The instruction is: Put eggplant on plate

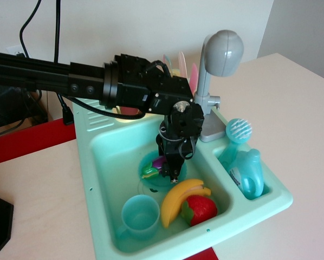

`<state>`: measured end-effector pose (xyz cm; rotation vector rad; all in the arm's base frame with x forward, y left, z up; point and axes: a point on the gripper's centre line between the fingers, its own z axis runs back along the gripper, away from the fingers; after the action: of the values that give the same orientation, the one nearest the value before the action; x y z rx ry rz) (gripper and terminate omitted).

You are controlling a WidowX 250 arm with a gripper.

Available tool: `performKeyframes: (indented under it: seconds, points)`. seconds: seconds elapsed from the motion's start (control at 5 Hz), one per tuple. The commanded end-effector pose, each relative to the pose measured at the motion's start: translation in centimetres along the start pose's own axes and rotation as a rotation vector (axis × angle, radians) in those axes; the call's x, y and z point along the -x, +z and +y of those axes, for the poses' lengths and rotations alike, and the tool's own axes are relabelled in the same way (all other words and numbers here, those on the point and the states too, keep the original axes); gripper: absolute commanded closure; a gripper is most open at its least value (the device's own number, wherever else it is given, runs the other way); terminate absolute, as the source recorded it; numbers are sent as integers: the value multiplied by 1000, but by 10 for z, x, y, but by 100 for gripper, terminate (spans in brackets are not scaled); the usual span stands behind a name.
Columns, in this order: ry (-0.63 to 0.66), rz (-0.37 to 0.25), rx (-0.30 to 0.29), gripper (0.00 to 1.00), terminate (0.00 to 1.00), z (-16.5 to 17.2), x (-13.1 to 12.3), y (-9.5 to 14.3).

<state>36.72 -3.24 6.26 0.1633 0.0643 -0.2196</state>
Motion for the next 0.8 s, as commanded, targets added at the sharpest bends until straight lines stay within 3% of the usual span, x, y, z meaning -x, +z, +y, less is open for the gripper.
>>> performKeyframes:
  seconds: [0.0, 0.2, 0.4, 0.6]
  points:
    - [56, -102, -23, 0, 0, 14, 19, 49]
    - [42, -113, -34, 0, 0, 26, 39, 69]
    - [78, -146, 11, 0, 0, 42, 60, 109]
    - [134, -111, -25, 0, 0, 58, 86, 134]
